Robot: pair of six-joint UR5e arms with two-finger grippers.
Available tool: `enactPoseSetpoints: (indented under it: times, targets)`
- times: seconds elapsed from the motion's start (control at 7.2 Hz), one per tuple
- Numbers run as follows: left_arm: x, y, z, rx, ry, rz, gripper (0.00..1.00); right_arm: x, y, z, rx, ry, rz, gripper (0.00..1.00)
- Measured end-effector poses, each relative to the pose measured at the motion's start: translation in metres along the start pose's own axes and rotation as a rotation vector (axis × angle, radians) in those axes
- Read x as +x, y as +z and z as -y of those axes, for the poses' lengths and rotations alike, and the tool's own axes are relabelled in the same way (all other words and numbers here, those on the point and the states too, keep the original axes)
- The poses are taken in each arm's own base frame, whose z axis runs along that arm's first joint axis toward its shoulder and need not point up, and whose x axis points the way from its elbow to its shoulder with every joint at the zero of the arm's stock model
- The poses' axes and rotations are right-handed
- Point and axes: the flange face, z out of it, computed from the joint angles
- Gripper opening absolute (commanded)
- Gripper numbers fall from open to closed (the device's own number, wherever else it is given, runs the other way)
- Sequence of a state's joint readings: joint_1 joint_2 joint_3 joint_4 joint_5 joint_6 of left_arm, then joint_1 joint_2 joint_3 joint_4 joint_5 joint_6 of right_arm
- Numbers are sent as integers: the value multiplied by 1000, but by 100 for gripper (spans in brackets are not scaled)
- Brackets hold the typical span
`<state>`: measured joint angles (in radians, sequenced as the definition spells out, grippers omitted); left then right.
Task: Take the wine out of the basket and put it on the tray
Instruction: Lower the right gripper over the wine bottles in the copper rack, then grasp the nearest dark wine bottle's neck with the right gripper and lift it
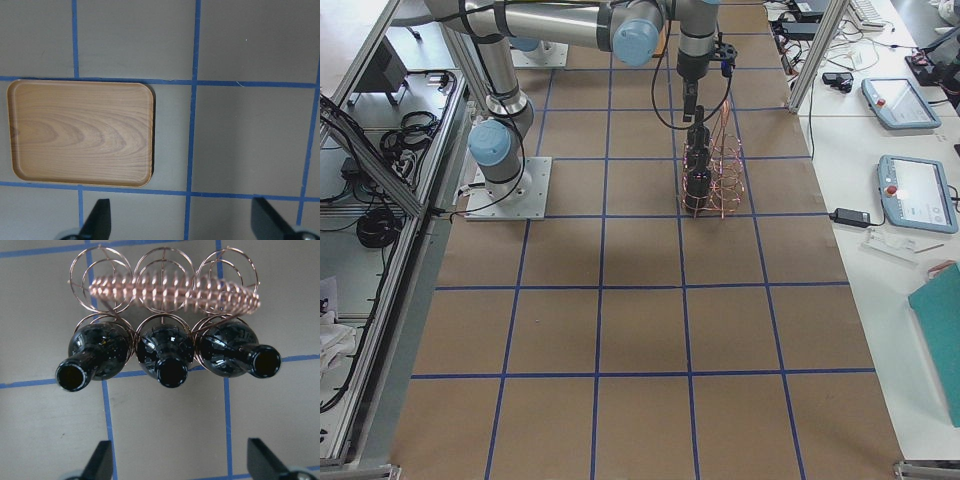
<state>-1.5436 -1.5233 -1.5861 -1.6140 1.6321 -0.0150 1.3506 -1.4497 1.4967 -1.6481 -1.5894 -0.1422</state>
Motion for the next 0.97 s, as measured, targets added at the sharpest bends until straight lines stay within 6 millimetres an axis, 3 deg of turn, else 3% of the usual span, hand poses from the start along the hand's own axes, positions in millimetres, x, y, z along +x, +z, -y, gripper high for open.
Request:
enactPoseSetpoints:
  times: [0.42,0.83,0.97]
  targets:
    - [0,0,0,-1,0,0,100,6,52,33,-10,8,9,81]
    - [0,0,0,-1,1,0,100,3,80,39,-35,9,14,72]
    - [0,0,0,-1,1,0,100,1,84,38,-45,5,15,49]
